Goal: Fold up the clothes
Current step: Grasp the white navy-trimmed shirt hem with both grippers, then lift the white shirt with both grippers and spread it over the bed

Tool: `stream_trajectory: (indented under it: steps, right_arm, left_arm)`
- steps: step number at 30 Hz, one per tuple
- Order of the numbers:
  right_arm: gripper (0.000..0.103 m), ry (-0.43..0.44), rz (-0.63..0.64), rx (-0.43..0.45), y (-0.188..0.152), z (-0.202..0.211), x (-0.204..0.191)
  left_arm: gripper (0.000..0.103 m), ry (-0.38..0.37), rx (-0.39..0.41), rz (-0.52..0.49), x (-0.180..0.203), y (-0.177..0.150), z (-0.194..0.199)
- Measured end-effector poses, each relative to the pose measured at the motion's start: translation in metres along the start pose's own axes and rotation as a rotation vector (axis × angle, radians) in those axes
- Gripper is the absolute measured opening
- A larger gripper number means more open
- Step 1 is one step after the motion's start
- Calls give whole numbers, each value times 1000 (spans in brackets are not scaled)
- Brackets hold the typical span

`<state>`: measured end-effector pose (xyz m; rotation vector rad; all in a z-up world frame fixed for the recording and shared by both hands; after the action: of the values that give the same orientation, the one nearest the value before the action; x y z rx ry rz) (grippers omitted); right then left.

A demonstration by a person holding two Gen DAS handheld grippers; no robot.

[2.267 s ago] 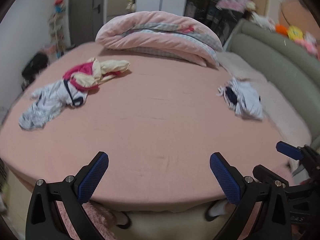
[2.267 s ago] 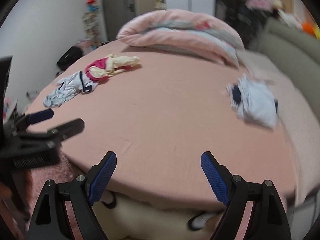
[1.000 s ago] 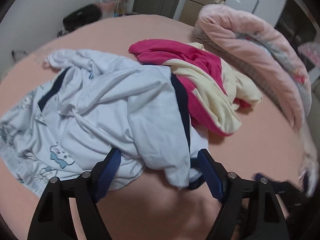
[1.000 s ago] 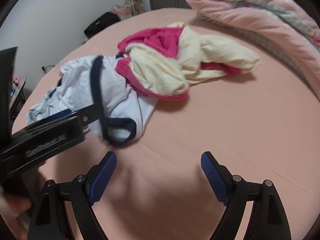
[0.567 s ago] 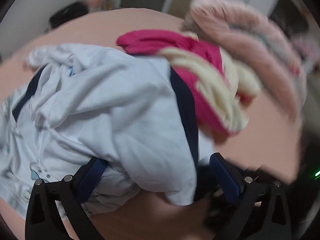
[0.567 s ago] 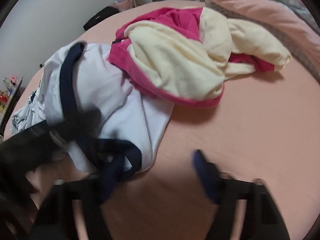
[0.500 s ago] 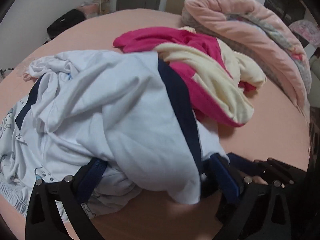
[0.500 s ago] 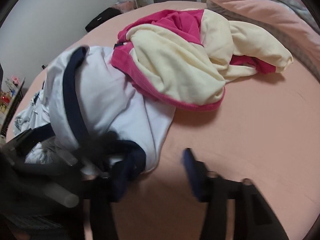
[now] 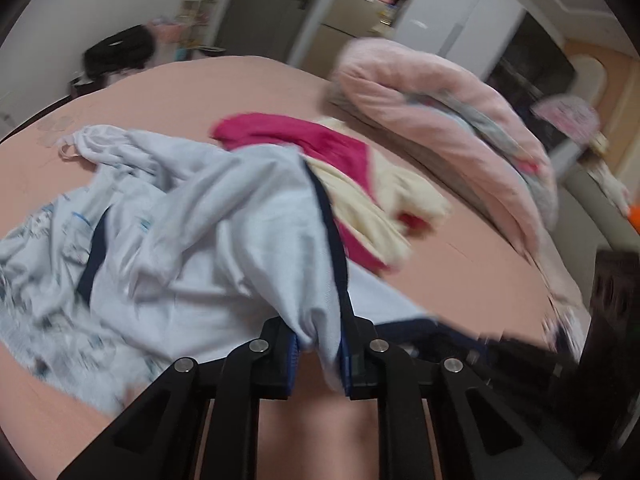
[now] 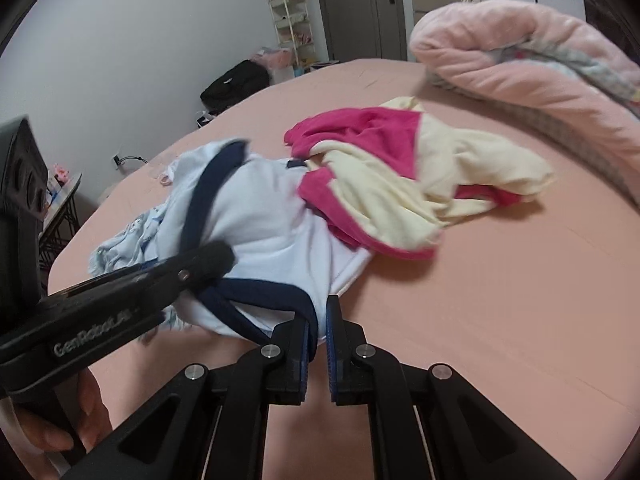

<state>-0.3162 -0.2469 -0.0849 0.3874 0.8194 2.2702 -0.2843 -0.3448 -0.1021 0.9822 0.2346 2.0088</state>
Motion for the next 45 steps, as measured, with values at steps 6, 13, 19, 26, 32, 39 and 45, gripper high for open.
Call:
stream_trajectory:
  steps: [6, 13, 19, 26, 32, 39, 45]
  right_arm:
    - [4, -122, -3, -18, -47, 77, 35]
    - [4, -176, -119, -19, -141, 188, 76]
    - [4, -225, -258, 8, -233, 290, 120]
    - [4, -265, -398, 23, -307, 351, 141]
    - [5, -295, -393, 15, -327, 357, 145]
    - [5, -202, -450, -6, -347, 331, 147]
    - [5, -212, -450, -45, -367, 327, 148]
  left_arm:
    - [10, -126, -136, -75, 71, -88, 22]
    - [10, -203, -256, -71, 151, -191, 40]
    - [10, -298, -385, -77, 220, -285, 49]
    - [15, -289, -482, -125, 249, -328, 72]
    - [22, -134, -476, -198, 238, -313, 94]
    - [29, 14, -469, -289, 225, -326, 52]
    - [44, 173, -429, -431, 227, -349, 13]
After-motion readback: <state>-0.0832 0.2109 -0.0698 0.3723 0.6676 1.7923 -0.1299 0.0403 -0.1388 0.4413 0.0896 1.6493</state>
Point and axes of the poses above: each gripper's, at about its wrist camera, not at the fingertips, and z roughly against the way its jaws point, x to its right, y to its top, the point moved 3 cm from there along -z, roughly the way its jaws point, and after that the axes turned 15 degrees about z, right-handed, at the moved point
